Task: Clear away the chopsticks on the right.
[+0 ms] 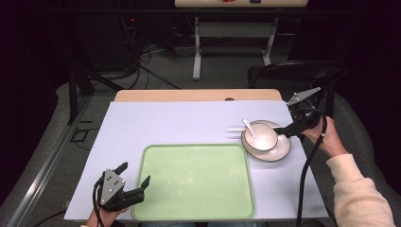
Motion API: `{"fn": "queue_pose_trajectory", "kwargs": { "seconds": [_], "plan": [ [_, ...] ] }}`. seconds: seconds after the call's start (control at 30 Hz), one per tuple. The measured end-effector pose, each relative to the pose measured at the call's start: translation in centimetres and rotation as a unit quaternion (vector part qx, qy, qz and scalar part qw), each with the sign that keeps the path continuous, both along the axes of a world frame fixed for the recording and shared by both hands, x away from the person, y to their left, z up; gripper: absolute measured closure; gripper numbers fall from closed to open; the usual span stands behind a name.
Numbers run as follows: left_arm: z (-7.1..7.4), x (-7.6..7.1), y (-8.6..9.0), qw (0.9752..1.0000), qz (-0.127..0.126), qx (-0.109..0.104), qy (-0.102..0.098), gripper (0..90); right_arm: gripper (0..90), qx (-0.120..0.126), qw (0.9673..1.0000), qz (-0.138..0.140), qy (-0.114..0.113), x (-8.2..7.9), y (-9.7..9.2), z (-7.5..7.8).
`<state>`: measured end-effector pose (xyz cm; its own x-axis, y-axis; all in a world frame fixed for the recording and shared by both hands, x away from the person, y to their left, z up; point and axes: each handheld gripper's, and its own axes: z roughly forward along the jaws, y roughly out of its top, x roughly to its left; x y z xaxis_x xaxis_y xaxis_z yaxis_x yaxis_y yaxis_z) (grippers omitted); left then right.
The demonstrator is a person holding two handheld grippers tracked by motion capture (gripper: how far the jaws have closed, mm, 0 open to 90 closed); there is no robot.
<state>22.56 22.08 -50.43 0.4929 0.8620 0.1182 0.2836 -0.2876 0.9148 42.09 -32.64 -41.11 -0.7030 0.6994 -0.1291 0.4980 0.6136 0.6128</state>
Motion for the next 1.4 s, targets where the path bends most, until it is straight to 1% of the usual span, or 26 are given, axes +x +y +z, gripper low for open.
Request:
{"fn": "queue_pose_trajectory", "kwargs": {
  "seconds": [0.17,0.23,0.27,0.43,0.47,0.5,0.53,0.57,0.67,0.7,0.77,0.8,0.83,0.87,0.93,0.97,1.0,1.03,1.07,1.2,1.23,1.27,1.3,1.33,1.37,1.4],
  "plan": [
    [0.0,0.0,0.0,1.0,0.0,0.0,0.0,15.5,0.0,-0.001,0.9999,-0.002,0.017,1.7,-0.2,-0.2],
    [0.0,0.0,0.0,1.0,0.0,0.0,0.0,15.5,0.0,-0.007,0.9998,-0.005,0.018,2.4,-0.3,-0.3],
    [0.0,0.0,0.0,1.0,0.001,0.0,0.0,15.5,0.0,-0.012,0.9996,-0.005,0.025,2.7,-0.2,-0.5],
    [0.0,0.0,0.0,1.0,0.0,0.001,0.0,15.5,0.0,-0.016,0.9995,-0.007,0.027,4.0,-0.4,-0.6],
    [0.0,0.0,0.0,1.0,0.001,0.001,0.0,15.5,0.0,-0.015,0.9993,-0.007,0.033,4.3,-0.4,-0.6],
    [0.0,0.0,0.0,1.0,0.001,0.001,0.0,15.5,0.0,-0.021,0.9993,-0.005,0.03,4.6,-0.4,-0.7],
    [0.0,0.0,0.0,1.0,0.001,0.001,0.0,15.4,0.0,-0.029,0.999,-0.008,0.032,4.9,-0.4,-0.8],
    [0.0,0.0,0.0,1.0,0.002,0.0,0.0,15.5,0.0,-0.027,0.9985,-0.01,0.046,5.2,-0.4,-0.9],
    [0.0,0.0,0.0,1.0,0.001,0.001,0.0,15.5,0.0,-0.028,0.9981,-0.017,0.053,6.1,-0.6,-1.3],
    [0.0,0.0,0.0,1.0,0.001,0.0,-0.001,15.5,0.0,-0.025,0.998,-0.018,0.054,6.4,-0.6,-1.4],
    [0.0,0.0,0.0,1.0,0.002,0.0,-0.001,15.5,0.0,-0.034,0.9974,-0.022,0.06,6.9,-0.5,-1.7],
    [0.0,0.0,0.0,1.0,0.002,0.0,0.0,15.5,1.4,-0.033,0.9972,-0.021,0.063,7.2,-0.5,-1.9],
    [0.0,0.0,0.0,1.0,0.002,0.0,-0.001,15.5,5.3,-0.038,0.997,-0.024,0.062,7.4,-0.5,-2.0],
    [0.0,0.0,0.0,1.0,0.002,0.0,0.0,15.5,8.8,-0.042,0.9964,-0.026,0.068,7.6,-0.4,-2.2],
    [0.0,0.0,0.0,1.0,0.001,0.001,-0.001,15.5,9.1,-0.048,0.9956,-0.025,0.077,8.1,-0.4,-2.8],
    [0.0,0.0,0.0,1.0,0.001,0.001,0.0,15.5,10.7,-0.05,0.9952,-0.027,0.079,8.3,-0.4,-3.1],
    [0.0,0.0,0.0,1.0,0.002,0.0,0.0,15.5,14.5,-0.054,0.9951,-0.025,0.08,8.5,-0.4,-3.3],
    [0.0,0.0,0.0,1.0,0.001,0.0,0.0,15.5,15.1,-0.053,0.9949,-0.025,0.082,8.7,-0.4,-3.5],
    [0.0,0.0,0.0,1.0,0.001,0.0,0.0,15.5,16.8,-0.06,0.9943,-0.026,0.084,8.9,-0.4,-3.8],
    [0.0,0.0,0.0,1.0,0.001,0.0,0.001,15.5,28.3,-0.077,0.9925,-0.024,0.092,9.5,-0.2,-4.7],
    [0.0,0.0,0.0,1.0,0.001,0.001,0.0,15.5,30.7,-0.074,0.9914,-0.033,0.103,9.5,-0.1,-5.0],
    [0.0,0.0,0.0,1.0,0.0,0.001,0.001,15.5,34.0,-0.077,0.9917,-0.025,0.1,9.8,-0.2,-5.3],
    [0.0,0.0,0.0,1.0,0.001,0.001,0.001,15.5,35.9,-0.077,0.9913,-0.026,0.104,9.9,-0.1,-5.5],
    [0.0,0.0,0.0,1.0,0.001,0.001,0.001,15.5,37.3,-0.079,0.9909,-0.019,0.107,10.1,-0.2,-5.8],
    [0.0,0.0,0.0,1.0,0.001,0.001,0.001,15.5,39.2,-0.078,0.9906,-0.024,0.11,10.2,-0.1,-6.0],
    [0.0,0.0,0.0,1.0,0.001,0.0,0.0,15.5,41.3,-0.074,0.9898,-0.032,0.118,10.1,0.0,-6.1]
  ]
}}
